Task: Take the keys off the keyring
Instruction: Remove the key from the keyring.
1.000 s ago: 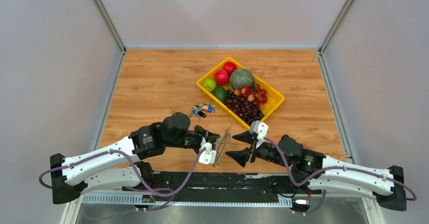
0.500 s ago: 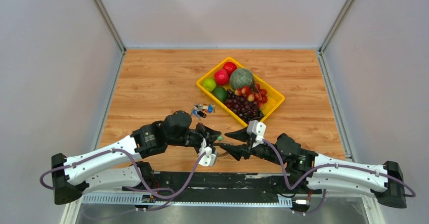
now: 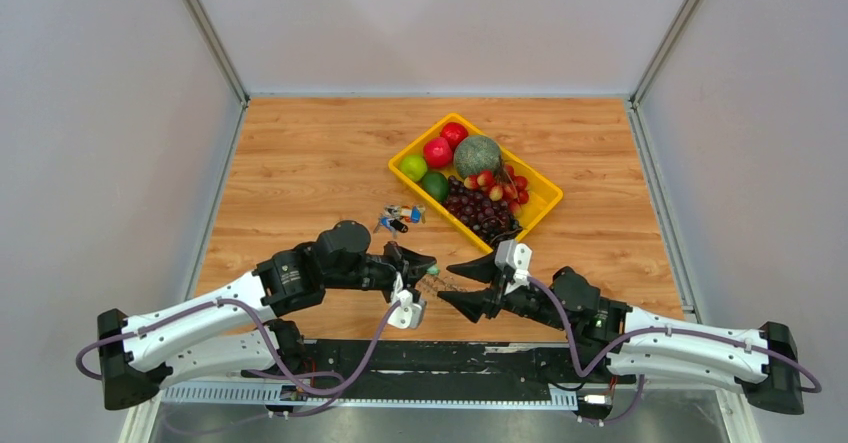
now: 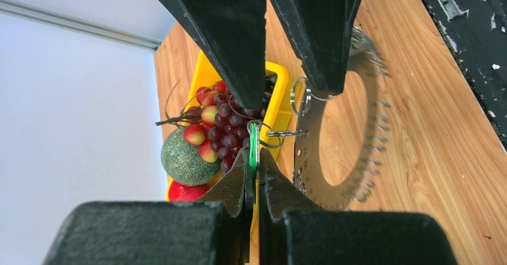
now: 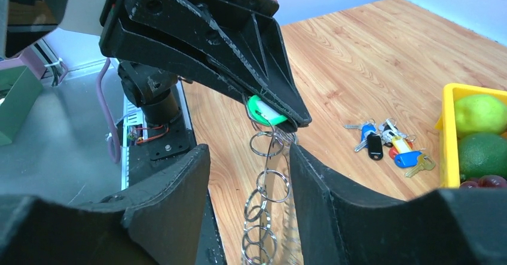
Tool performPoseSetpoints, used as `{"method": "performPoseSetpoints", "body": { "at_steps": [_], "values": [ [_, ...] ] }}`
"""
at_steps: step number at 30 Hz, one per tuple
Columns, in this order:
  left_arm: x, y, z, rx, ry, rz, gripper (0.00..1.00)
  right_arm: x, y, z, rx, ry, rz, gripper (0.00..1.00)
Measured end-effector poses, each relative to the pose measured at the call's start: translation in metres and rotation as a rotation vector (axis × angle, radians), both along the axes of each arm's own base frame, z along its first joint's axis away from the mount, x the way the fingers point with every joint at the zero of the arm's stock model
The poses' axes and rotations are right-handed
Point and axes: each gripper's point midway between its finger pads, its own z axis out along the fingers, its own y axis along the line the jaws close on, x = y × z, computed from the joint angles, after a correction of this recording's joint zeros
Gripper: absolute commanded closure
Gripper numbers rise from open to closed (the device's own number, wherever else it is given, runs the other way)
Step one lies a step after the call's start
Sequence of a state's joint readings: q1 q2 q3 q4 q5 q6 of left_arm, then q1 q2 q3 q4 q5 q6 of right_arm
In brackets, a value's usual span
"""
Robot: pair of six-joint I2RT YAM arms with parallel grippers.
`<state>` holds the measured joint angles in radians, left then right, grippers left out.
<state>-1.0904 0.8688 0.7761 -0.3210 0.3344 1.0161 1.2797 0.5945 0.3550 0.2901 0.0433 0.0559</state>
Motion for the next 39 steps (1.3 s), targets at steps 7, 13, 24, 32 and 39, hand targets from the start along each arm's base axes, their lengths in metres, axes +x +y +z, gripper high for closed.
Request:
{"method": "performPoseSetpoints", "body": {
  "at_steps": [7,13,24,32,39],
  "values": [
    [0.001,0.001,-0.003,-0.007,-0.003,0.007,1.0,-0.001,0.001,-0.005,-0.016,0.006,0.005,0.49],
    [0.002,0.003,-0.008,0.004,-0.002,0.017,1.0,-0.006,0.007,-0.014,-0.048,0.013,0.043,0.52],
    [0.005,0.003,-0.008,0.001,-0.005,0.027,1.0,-0.007,0.01,-0.018,-0.067,0.019,0.053,0.53],
    [0.003,0.002,-0.008,0.0,-0.001,0.018,1.0,-0.005,0.015,-0.025,-0.089,0.026,0.052,0.54],
    [0.001,0.002,-0.009,-0.005,0.003,0.011,1.0,-0.004,0.019,-0.027,-0.092,0.028,0.052,0.63]
  ]
}}
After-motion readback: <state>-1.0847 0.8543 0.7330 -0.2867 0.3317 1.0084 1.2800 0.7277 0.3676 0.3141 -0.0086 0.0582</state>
